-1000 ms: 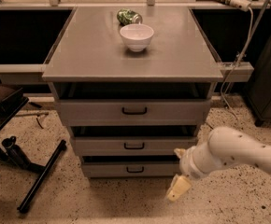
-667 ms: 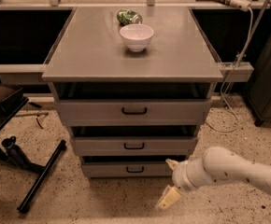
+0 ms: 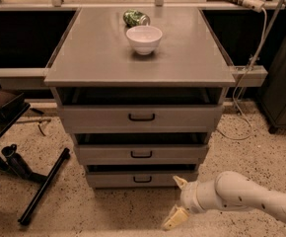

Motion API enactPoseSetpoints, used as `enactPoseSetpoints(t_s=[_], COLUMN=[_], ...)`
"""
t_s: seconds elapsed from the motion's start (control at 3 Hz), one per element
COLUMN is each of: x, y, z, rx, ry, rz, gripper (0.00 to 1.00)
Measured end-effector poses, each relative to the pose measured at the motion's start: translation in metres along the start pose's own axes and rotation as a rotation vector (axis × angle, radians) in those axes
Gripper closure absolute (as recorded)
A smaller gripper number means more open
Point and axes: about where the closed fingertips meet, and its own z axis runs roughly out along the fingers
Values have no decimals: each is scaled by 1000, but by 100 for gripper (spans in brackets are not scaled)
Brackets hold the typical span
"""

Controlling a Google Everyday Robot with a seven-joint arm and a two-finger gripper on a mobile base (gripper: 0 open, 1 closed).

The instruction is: Open bottom drawer

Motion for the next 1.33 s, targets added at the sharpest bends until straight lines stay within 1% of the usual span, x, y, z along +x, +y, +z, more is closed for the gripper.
enactPoseSetpoints(t_s=[0.33,0.67,1.0,1.33], x=[14,45,77,102], y=[-7,-30,-61,-90], z=[30,76,117,153], rx=[30,134,249,283], ry=[-24,-77,-129,-158], rz=[-5,12,99,153], gripper=[0,0,0,0])
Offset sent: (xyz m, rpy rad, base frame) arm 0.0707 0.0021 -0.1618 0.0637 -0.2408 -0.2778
